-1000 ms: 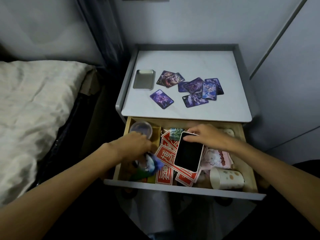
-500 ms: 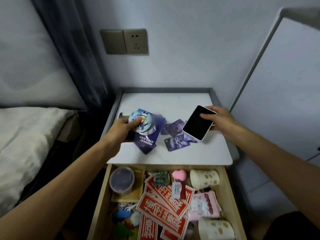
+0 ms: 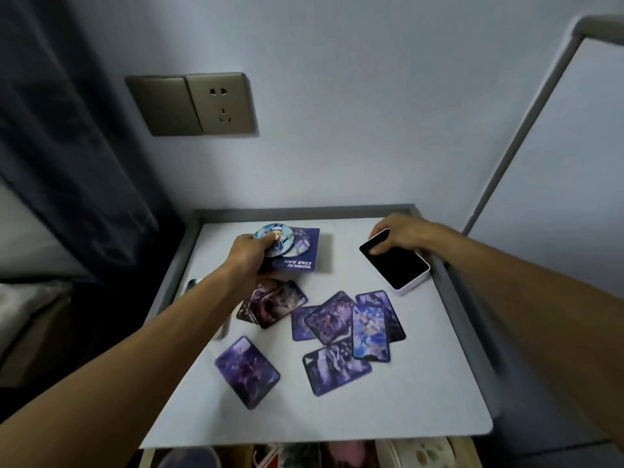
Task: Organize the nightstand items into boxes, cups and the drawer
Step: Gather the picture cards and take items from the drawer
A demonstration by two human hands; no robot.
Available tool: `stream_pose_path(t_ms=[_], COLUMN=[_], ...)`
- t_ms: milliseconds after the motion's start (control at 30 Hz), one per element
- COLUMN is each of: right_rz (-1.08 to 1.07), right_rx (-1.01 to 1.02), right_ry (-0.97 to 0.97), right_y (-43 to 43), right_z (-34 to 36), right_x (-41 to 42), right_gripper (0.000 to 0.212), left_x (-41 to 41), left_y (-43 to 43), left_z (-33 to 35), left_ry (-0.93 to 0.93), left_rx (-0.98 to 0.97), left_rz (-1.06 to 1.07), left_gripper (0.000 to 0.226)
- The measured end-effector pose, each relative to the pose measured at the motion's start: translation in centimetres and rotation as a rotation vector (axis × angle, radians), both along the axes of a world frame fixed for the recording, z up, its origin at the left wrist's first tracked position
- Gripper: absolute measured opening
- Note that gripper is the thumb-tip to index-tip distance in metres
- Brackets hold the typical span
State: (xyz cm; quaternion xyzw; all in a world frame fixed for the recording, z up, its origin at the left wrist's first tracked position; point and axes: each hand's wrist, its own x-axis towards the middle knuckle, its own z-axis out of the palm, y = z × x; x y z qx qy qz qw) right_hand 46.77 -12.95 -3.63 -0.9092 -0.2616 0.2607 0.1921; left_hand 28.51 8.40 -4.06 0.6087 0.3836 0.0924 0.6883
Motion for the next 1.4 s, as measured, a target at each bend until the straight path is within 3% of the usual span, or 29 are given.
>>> stream_pose_path(t_ms=[267, 400, 533, 633, 733, 900, 1100, 1267, 1400], right_rz=[-0.059, -0.056, 0.244, 0.463, 0.492, 0.332, 0.314, 0.357, 0.346], right_rx=[0.059, 0.165, 0.252, 0.124, 0.017, 0.143, 0.224, 0.287, 0.392], right_ry=[-0.175, -0.39, -0.502, -0.553, -0.49, -0.491, -0.488, -0.446, -0.378], right_y=[1.7, 2.8, 5.5, 7.7, 8.9, 8.9, 9.3, 8.0, 5.6], right_z=[-1.9, -1.8, -1.3, -2.4, -3.6, -4.1, -4.0, -2.4, -1.2], right_x=[-0.1, -2.1, -6.0, -7.8, -8.5, -9.1, -10.2, -13.8, -18.1], right_gripper=[0.033, 0.033, 0.036, 0.049, 0.057, 0.048, 0.053, 0.046, 0.03], left_x=[5.7, 6.0, 5.4, 4.5, 3.0, 1.3, 1.6, -0.7, -5.9], left_y=[1.7, 1.6, 2.2, 4.1, 7.1, 9.1, 9.2, 7.0, 3.8], left_z=[-3.6, -3.3, -2.9, -2.8, -3.3, -4.5, -5.3, -2.5, 0.8], left_ry=[0.113, 0.131, 0.12, 0.117, 0.164, 0.353, 0.398, 0.415, 0.231], left_rx=[0.141, 0.229, 0.294, 0.335, 0.383, 0.628, 0.806, 0.911, 0.976], left_rz=[0.047, -0.007, -0.046, -0.019, 0.014, -0.012, -0.063, -0.127, -0.223], left_gripper=[0.044, 0.033, 0.035, 0.031, 0.033, 0.046, 0.06, 0.049, 0.034])
